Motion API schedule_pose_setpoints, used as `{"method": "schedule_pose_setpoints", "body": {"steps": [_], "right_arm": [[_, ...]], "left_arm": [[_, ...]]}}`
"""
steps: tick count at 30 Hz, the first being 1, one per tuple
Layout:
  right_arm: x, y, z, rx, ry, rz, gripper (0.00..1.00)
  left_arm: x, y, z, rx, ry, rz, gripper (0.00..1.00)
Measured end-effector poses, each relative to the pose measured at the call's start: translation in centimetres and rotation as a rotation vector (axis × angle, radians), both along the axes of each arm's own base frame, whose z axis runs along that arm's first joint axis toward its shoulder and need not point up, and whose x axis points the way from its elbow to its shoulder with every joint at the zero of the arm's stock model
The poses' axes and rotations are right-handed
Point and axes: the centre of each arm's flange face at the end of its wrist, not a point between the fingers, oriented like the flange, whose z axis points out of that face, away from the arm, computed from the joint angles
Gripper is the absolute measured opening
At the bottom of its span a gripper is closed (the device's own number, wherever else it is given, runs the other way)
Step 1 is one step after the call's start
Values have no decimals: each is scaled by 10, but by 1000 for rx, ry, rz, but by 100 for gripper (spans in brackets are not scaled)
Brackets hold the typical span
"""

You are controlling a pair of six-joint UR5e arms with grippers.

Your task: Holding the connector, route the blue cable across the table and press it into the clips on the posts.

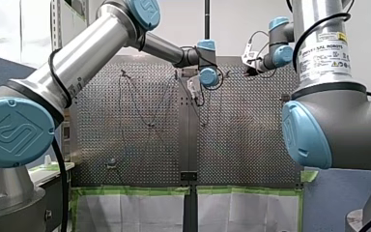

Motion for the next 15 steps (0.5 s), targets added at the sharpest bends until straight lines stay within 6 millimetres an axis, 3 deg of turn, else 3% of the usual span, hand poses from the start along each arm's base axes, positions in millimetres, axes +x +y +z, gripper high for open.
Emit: {"method": "schedule_pose_setpoints", "body": {"steps": [1, 2, 3, 4, 5, 9, 10, 11, 15], "right_arm": [[0, 0, 0, 0, 0, 0, 0], [-1, -1, 0, 0, 0, -1, 0], [-3, -2, 0, -1, 1, -2, 0], [-4, -2, 0, -1, 1, -3, 0], [-5, -3, 0, -2, 2, -4, 0], [-10, -5, 0, -3, 4, -9, 0], [-10, -5, 0, -3, 4, -9, 0], [-10, -6, -1, -3, 5, -10, 0], [-11, -6, -1, -3, 7, -10, 0]], "left_arm": [[0, 0, 0, 3, 3, -1, 1], [0, 0, -1, 5, 5, -2, 11], [-1, 0, -1, 6, 8, -3, 11], [-2, 0, -1, 8, 11, -6, 20], [-3, -1, -2, 9, 12, -9, 41], [-8, -5, -4, 12, 21, -21, 47], [-9, -6, -6, 13, 26, -24, 84], [-11, -7, -7, 14, 30, -27, 97], [-17, -10, -12, 21, 47, -35, 100]]}}
